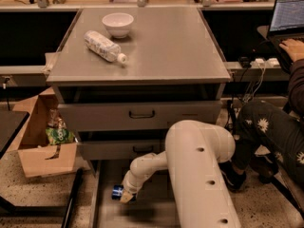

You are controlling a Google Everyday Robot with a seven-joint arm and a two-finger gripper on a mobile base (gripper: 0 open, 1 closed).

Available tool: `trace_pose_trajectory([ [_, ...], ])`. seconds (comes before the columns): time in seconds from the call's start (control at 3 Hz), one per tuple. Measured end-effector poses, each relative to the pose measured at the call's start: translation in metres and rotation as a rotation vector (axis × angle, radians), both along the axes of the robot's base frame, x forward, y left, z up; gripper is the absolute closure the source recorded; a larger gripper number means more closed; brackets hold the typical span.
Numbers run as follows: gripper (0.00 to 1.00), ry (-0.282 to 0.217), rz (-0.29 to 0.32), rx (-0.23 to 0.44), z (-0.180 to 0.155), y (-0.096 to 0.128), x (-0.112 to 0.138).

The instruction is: Place pepsi can into bottom drawer

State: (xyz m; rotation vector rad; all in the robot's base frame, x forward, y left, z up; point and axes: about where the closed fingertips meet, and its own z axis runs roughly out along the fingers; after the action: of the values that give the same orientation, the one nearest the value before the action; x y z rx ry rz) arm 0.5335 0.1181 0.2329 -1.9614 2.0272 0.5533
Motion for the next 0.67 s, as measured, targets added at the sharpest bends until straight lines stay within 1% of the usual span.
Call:
trace_pose_trajectory([
  [0.33, 1.00, -0.002, -0.075, -0.019, -0.027, 0.005, 0.004],
  [0.67, 0.97, -0.014, -0.142, -0.029, -0.042, 0.009, 0.007],
])
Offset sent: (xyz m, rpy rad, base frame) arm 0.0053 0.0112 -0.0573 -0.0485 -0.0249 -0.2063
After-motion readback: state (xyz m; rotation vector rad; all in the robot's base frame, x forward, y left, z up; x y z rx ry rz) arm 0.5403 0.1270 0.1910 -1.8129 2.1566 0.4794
